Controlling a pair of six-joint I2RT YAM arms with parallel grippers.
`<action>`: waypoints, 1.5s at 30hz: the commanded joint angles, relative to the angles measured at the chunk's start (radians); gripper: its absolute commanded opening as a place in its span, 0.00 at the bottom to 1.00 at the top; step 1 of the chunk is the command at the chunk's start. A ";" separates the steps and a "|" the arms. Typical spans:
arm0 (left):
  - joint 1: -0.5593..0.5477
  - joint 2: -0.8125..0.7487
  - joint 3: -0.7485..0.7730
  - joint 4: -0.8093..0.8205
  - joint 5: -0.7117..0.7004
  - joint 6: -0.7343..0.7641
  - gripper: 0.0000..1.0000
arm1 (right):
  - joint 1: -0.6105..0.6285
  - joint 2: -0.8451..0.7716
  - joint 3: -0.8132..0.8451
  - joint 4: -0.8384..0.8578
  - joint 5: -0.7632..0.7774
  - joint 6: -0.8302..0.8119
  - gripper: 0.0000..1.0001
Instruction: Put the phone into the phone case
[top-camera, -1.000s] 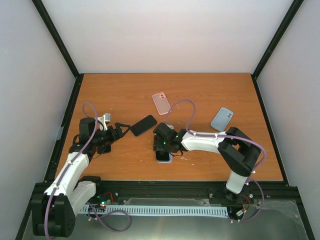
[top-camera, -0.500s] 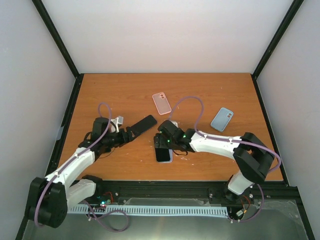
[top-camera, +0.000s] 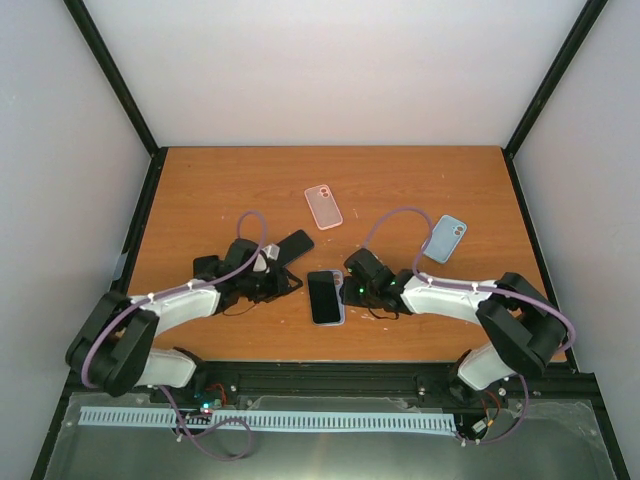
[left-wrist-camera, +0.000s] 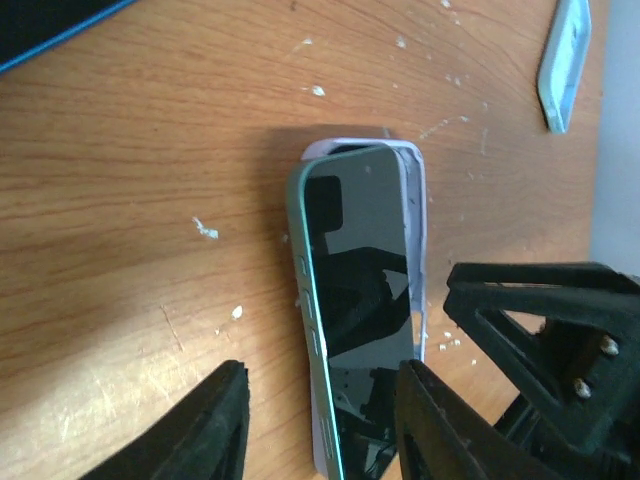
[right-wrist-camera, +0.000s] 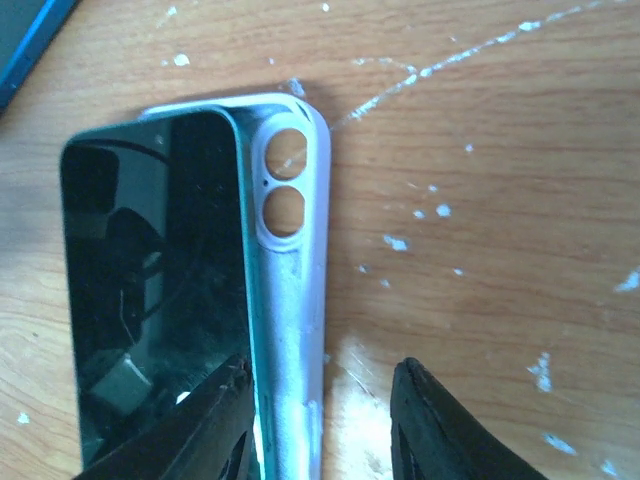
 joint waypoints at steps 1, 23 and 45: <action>-0.029 0.075 0.052 0.099 -0.043 -0.009 0.37 | -0.027 0.032 -0.017 0.109 -0.045 -0.015 0.36; -0.131 0.361 0.211 0.154 -0.048 -0.005 0.11 | -0.084 0.088 -0.117 0.350 -0.228 -0.040 0.27; -0.214 0.284 0.187 0.018 -0.110 -0.066 0.34 | -0.084 -0.029 -0.199 0.287 -0.187 0.021 0.28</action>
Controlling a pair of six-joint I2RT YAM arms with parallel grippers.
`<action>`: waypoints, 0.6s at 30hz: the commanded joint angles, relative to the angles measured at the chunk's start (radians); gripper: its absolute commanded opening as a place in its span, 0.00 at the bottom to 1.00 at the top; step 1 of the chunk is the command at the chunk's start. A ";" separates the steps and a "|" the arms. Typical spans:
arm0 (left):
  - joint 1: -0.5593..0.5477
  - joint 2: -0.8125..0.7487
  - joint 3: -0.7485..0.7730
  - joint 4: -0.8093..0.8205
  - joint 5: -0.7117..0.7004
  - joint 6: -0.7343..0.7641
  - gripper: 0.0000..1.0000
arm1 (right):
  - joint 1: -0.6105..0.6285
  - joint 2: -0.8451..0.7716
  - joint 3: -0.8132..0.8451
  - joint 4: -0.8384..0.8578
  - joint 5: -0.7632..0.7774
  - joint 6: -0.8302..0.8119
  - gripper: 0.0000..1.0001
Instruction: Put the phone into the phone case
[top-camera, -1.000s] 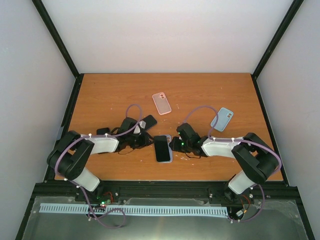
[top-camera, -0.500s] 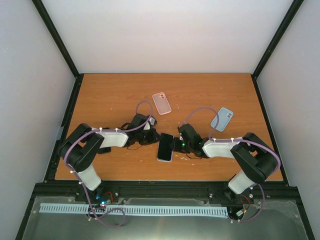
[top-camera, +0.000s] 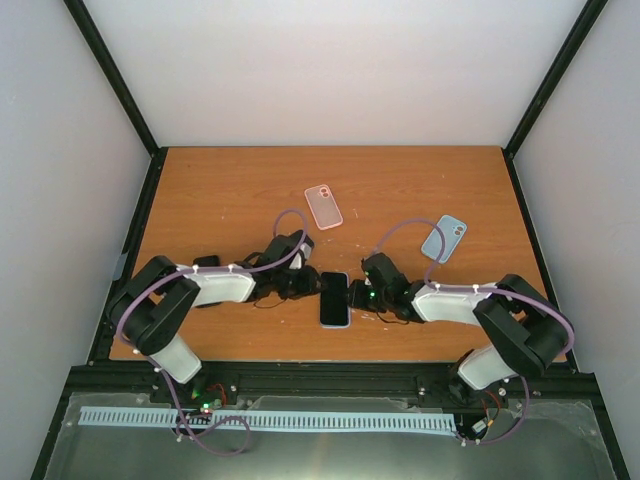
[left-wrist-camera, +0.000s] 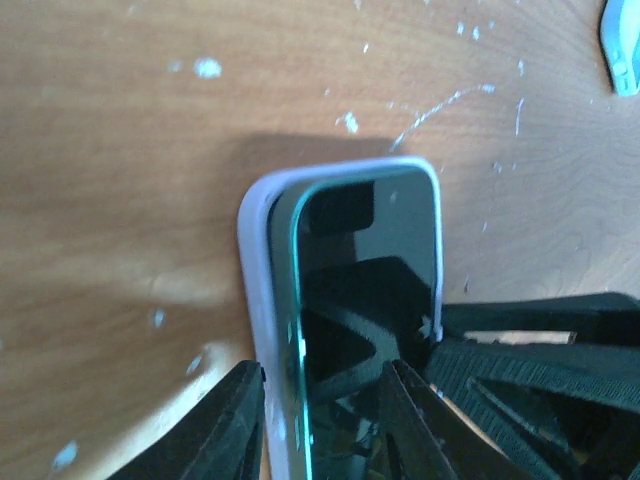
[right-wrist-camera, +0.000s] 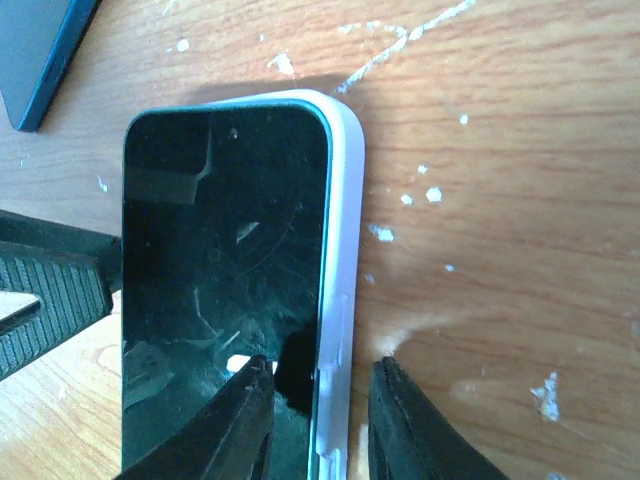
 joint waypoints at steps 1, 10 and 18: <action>-0.013 -0.039 -0.038 -0.016 0.038 -0.021 0.34 | 0.005 -0.025 -0.034 0.003 -0.008 0.036 0.28; -0.012 -0.032 -0.066 0.040 0.105 -0.014 0.28 | 0.006 -0.015 -0.063 0.063 -0.056 0.075 0.29; -0.018 -0.008 -0.127 0.160 0.194 -0.089 0.08 | 0.005 -0.009 -0.069 0.179 -0.121 0.140 0.29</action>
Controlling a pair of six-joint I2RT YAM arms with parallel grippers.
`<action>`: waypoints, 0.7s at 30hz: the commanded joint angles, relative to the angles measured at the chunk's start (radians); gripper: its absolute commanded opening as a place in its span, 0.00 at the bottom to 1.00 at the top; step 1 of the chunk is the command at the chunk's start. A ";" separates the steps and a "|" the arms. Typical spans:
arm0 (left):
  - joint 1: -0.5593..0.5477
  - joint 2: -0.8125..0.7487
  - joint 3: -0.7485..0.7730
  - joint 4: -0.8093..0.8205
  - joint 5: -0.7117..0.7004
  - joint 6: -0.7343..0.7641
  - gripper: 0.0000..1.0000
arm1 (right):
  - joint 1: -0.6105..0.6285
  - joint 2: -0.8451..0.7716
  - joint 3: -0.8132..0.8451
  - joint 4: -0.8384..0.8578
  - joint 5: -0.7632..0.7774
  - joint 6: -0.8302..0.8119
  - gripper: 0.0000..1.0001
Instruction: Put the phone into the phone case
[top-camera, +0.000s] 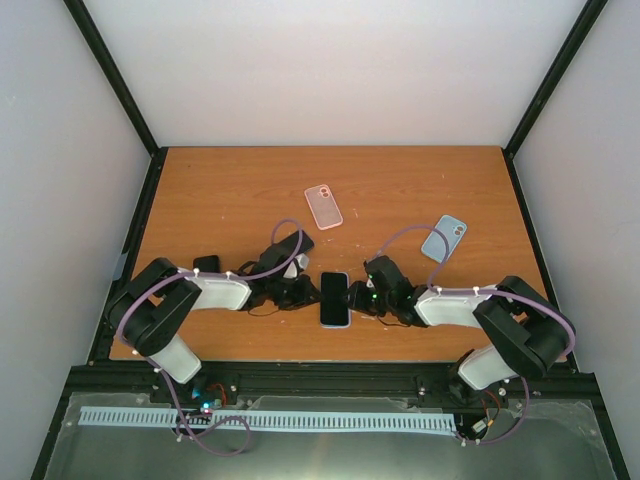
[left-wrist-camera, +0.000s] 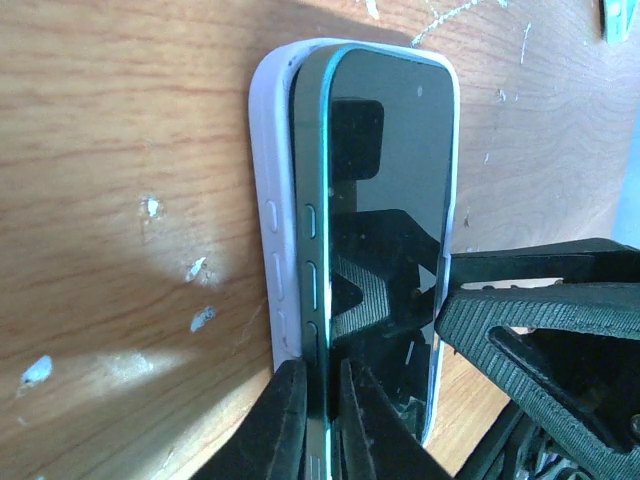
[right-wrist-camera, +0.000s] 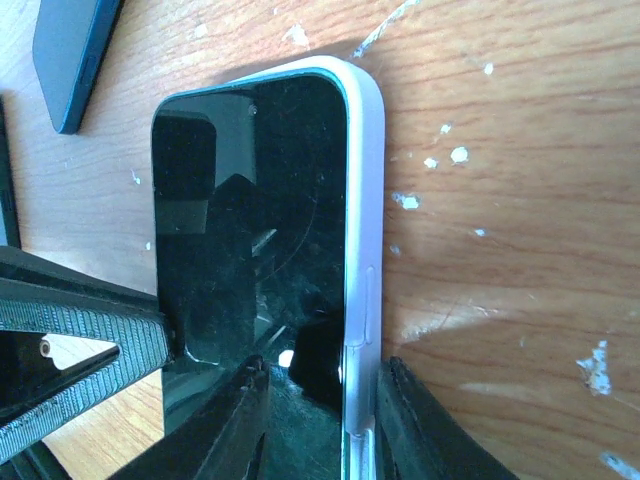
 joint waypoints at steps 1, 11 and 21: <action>-0.021 0.010 -0.020 0.082 0.078 -0.045 0.07 | 0.005 0.007 -0.011 0.096 -0.060 0.056 0.29; -0.028 -0.002 -0.041 0.095 0.083 -0.074 0.12 | 0.005 -0.058 -0.072 0.284 -0.105 0.146 0.29; -0.029 -0.047 -0.054 0.049 0.053 -0.061 0.25 | 0.005 -0.080 -0.084 0.378 -0.140 0.185 0.30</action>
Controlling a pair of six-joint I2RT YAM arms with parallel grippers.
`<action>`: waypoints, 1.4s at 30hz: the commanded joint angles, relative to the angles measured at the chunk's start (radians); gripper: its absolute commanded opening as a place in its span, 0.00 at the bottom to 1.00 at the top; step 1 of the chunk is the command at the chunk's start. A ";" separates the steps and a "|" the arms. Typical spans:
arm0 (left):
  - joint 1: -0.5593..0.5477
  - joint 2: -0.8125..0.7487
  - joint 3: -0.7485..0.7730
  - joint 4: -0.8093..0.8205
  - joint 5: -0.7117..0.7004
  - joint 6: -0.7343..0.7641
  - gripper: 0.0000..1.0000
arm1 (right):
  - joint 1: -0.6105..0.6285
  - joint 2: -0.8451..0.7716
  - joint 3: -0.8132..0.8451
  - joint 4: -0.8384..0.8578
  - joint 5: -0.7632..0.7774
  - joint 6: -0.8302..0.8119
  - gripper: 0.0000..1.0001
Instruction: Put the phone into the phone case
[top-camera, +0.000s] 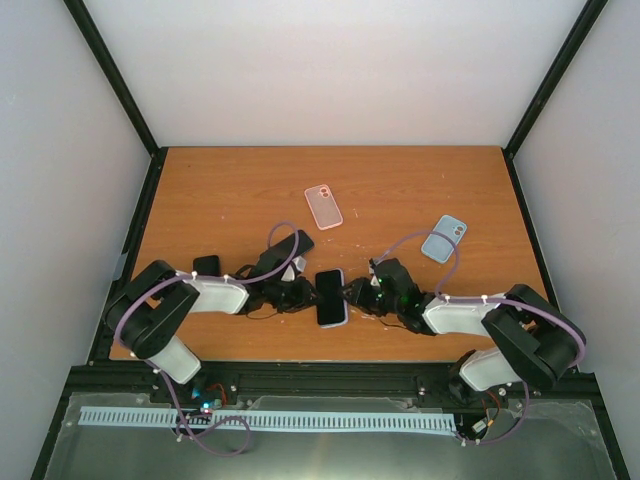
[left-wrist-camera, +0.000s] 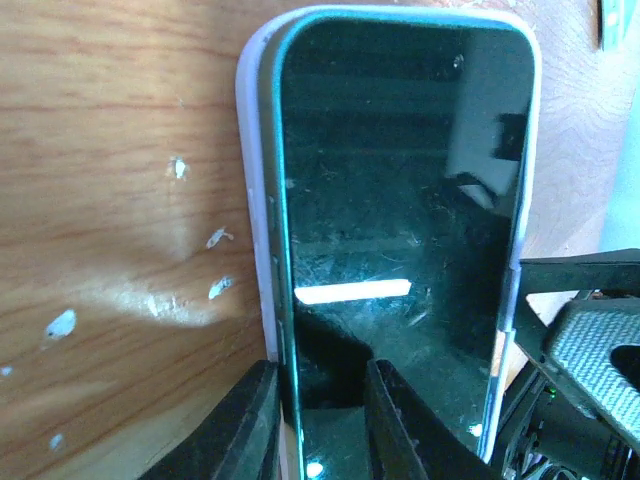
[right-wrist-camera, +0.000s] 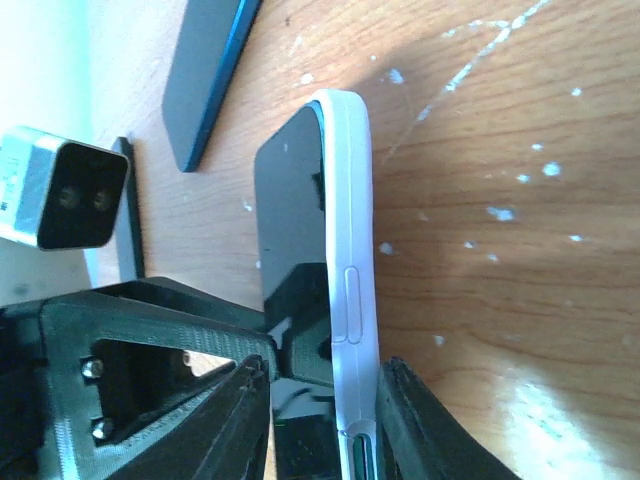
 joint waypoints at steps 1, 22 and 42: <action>-0.028 -0.034 -0.010 -0.007 0.046 0.003 0.25 | 0.012 -0.014 0.005 0.187 -0.104 0.043 0.30; -0.029 -0.059 -0.018 -0.011 0.029 0.008 0.26 | 0.012 0.103 -0.015 0.263 -0.204 0.044 0.32; 0.091 -0.421 -0.055 -0.157 -0.007 0.060 0.67 | 0.012 0.002 -0.027 0.284 -0.212 -0.001 0.11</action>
